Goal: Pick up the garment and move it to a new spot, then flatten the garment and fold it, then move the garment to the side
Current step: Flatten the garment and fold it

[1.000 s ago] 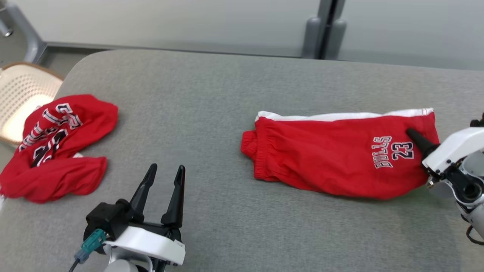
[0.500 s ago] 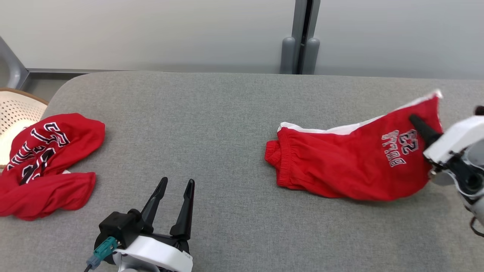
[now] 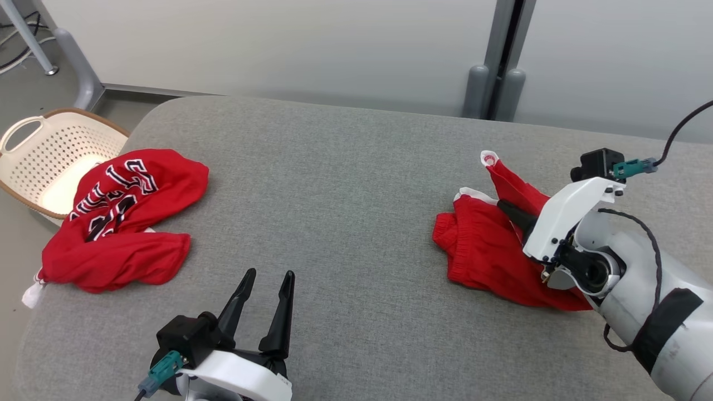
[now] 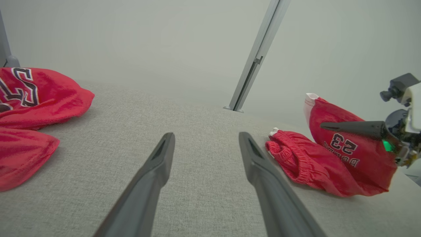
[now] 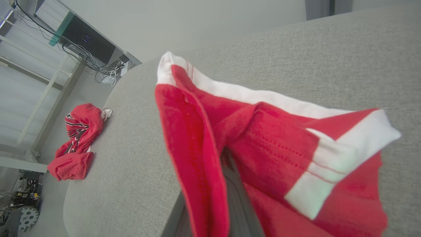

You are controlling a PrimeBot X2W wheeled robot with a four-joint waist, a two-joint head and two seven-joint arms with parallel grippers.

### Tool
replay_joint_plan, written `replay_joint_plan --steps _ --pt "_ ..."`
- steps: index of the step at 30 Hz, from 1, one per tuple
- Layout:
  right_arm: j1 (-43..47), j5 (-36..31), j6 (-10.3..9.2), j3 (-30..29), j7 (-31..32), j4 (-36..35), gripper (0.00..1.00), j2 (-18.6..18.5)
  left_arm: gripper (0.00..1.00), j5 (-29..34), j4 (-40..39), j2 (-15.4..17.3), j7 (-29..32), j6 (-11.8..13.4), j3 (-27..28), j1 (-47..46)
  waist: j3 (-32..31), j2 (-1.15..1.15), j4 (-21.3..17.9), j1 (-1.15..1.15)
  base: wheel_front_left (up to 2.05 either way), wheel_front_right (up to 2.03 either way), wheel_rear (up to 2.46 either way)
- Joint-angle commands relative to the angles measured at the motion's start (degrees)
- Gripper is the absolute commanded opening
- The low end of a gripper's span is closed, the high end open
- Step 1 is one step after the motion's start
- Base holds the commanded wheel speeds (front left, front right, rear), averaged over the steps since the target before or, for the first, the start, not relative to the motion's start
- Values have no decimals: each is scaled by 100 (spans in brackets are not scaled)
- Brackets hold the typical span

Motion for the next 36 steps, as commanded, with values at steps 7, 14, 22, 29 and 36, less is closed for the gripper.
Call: replay_joint_plan --steps 7,14,22,29,36 --pt "-139 -89 0 188 -17 590 0 482 100 6 76 -39 -2 -51 25 -121 -19 0 243 0 0 0 0" --pt "-3 -53 0 288 -194 462 100 663 100 11 112 -39 -2 -26 131 -59 -134 0 85 0 0 0 0" --pt "154 -31 0 400 -491 -187 100 423 100 -28 92 57 -2 27 285 126 -474 0 -236 0 0 0 0" --pt "250 -120 0 299 -1236 -1073 100 -179 100 -17 -97 85 -2 64 426 246 -611 0 -443 0 0 0 0" --pt "767 -346 0 305 -2222 -1134 100 -799 100 148 -460 38 -1 58 665 393 -659 0 -432 0 0 0 0"
